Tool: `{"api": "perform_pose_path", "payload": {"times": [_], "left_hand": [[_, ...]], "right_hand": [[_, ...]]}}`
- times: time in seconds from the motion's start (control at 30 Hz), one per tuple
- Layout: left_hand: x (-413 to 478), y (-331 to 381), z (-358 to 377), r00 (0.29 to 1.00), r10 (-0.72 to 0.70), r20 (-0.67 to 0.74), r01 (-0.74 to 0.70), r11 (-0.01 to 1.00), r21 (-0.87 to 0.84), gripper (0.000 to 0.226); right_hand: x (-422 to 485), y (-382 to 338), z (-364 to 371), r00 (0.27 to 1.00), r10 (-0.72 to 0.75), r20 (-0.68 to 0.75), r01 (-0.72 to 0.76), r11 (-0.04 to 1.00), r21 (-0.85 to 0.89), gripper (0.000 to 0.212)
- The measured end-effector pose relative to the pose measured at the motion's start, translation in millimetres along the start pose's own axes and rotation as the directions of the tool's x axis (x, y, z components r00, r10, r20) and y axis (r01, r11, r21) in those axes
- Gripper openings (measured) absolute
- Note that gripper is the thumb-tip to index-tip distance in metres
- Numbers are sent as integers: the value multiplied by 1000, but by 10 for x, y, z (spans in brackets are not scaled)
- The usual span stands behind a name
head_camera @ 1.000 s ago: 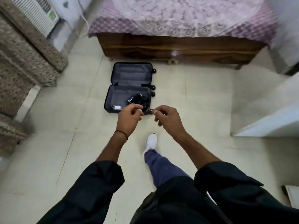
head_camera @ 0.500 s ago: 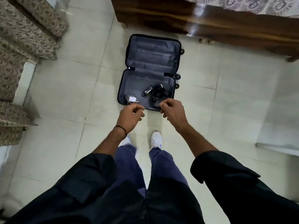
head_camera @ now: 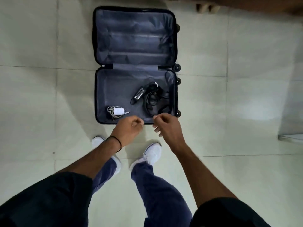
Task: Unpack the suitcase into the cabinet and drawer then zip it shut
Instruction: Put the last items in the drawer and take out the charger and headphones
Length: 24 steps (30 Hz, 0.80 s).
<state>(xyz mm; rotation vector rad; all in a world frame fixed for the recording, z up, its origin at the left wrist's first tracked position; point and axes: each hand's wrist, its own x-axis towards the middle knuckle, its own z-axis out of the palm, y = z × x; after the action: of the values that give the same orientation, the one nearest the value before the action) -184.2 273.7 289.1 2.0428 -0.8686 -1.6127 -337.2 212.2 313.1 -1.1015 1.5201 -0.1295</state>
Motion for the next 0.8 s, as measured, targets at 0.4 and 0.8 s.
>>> {"api": "perform_pose_path", "payload": {"times": [0.4,0.8], "left_hand": [[3356,-1602,727,929,271,-250,-161,908,387,65],[4306,-1584,566,967,230,-109,-151,864,480,35]], "right_hand": [[3451,1525,323,941,-338,33,176,401,-899,76],[3710,1883,521,906,-404,-127,181,639,-748,57]]}}
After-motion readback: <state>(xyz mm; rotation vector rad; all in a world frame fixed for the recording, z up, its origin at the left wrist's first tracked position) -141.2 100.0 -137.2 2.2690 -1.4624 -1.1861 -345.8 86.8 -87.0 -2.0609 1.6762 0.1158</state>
